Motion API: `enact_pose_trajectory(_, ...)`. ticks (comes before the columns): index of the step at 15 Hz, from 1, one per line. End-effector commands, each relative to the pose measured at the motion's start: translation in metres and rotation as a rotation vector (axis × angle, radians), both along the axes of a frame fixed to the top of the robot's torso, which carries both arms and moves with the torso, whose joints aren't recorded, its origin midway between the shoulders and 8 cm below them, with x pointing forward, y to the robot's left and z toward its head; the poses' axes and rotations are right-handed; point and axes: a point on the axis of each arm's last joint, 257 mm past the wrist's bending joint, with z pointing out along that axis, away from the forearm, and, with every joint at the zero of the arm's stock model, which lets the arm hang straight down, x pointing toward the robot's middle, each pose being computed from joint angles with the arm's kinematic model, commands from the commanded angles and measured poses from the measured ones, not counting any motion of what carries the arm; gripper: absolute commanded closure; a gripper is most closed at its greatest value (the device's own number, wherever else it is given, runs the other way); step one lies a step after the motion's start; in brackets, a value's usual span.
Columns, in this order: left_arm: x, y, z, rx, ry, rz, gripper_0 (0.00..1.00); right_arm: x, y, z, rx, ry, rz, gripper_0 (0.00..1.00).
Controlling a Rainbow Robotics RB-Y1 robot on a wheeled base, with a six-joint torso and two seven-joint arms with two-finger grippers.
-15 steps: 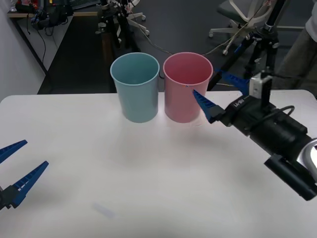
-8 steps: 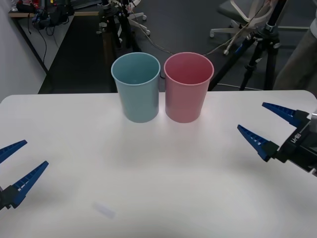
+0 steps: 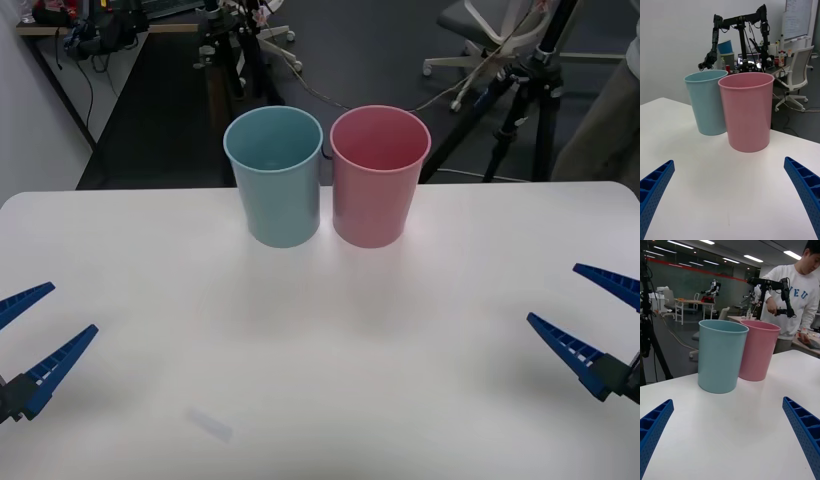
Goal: Grasp the object on the table and drop it into the matching bin: aluminum can to the light blue bin, PET bottle to the pink bin.
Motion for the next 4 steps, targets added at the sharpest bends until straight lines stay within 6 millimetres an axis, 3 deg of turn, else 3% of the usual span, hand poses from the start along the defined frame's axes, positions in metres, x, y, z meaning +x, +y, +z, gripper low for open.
enact_pose_trajectory(1,0.0,0.0,0.0,0.0,0.0,0.0,0.0,-0.0029,-0.0013,-0.0021,-0.007,-0.005,-0.002,0.0)
enact_pose_trajectory(4,0.0,0.0,0.0,0.0,0.0,0.0,0.0,-0.0025,-0.0002,-0.0057,-0.001,0.002,-0.004,0.0)
